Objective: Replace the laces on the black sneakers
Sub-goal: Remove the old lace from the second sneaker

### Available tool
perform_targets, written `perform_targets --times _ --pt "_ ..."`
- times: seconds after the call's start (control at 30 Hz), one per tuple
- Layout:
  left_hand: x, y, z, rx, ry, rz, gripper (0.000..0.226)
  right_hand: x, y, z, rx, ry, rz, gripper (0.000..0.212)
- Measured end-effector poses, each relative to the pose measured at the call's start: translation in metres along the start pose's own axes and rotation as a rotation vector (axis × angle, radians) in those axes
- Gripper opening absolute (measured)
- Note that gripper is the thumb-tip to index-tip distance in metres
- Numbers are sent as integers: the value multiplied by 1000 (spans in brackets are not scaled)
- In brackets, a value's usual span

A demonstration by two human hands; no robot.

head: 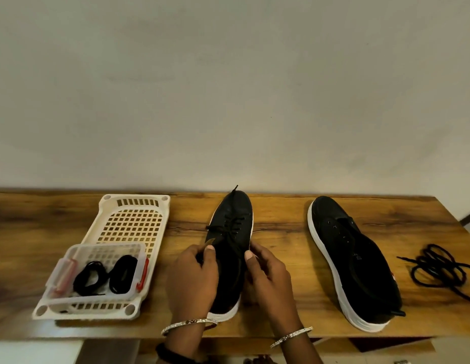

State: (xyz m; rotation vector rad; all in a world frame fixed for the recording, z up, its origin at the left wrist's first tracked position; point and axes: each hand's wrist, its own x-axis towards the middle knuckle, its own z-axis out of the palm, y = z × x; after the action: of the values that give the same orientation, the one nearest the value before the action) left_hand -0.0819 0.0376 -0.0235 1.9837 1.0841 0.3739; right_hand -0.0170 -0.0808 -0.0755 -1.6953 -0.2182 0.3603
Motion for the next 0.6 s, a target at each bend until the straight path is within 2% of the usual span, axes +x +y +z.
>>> perform_targets --times 0.13,0.27,0.4,0.6 --pt "-8 -2 18 -25 -25 53 11 4 4 -8 111 87 96 28" --pt "-14 -1 34 -39 -47 68 11 4 0 -27 82 201 108 28" --pt "-21 1 50 -25 -59 131 14 7 0 -50 34 227 93 25" --pt "-24 2 62 -2 56 261 20 5 3 -67 -69 212 70 22"
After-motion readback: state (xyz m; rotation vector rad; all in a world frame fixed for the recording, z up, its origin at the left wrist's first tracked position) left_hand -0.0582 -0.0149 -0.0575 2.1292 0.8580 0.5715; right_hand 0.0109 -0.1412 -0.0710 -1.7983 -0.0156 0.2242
